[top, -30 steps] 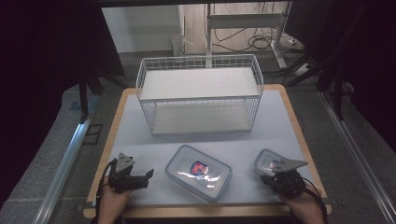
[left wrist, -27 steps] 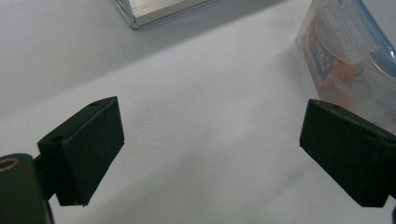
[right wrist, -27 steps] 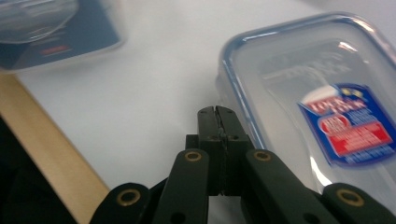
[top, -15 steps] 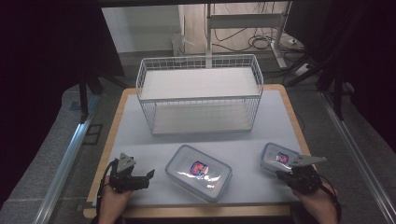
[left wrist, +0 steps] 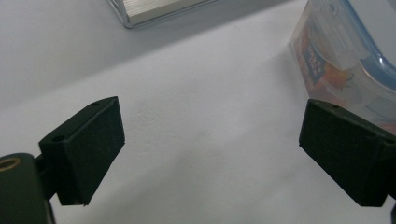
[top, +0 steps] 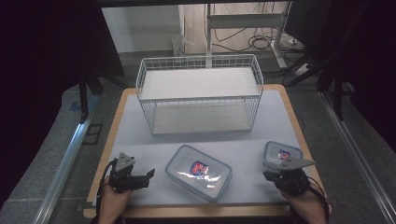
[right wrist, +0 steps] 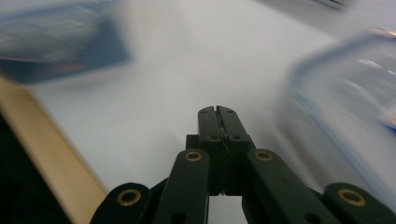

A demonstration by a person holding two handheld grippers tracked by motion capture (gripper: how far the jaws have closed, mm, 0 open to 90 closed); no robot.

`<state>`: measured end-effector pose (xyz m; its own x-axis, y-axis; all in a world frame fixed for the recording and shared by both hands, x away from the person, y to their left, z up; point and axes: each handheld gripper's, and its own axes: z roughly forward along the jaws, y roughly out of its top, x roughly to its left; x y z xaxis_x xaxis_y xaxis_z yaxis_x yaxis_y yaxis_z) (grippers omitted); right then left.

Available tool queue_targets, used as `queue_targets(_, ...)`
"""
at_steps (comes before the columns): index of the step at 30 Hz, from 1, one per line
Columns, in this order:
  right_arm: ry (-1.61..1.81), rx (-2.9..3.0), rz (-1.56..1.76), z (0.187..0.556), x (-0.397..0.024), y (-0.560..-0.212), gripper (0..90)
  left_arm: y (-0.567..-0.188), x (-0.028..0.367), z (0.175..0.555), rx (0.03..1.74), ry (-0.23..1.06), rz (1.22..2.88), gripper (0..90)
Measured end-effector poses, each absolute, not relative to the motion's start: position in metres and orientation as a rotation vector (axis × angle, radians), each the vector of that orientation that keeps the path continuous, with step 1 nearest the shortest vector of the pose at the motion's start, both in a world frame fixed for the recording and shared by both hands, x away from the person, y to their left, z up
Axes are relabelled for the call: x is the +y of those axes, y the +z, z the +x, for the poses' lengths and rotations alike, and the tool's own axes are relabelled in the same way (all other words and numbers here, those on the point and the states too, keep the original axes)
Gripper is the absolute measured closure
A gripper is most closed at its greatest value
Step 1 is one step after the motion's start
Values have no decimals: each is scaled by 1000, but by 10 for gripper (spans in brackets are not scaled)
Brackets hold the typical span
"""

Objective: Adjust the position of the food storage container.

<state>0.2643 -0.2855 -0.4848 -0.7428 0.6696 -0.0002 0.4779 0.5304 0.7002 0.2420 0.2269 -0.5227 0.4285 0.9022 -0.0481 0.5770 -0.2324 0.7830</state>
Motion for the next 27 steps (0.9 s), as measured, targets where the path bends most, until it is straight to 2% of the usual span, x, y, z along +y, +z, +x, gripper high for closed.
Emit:
queue_targets(11, 1231, 2748, 627, 233, -209, -499, 894, -524, 227, 242, 1248, 569, 1941, 69)
queue_targets(17, 1265, 2831, 498, 219, -182, -505, 893, -523, 228, 242, 1248, 573, 1936, 69)
queue_targets(27, 1258, 2846, 468, 214, -152, -514, 895, -524, 228, 242, 1247, 579, 1941, 69)
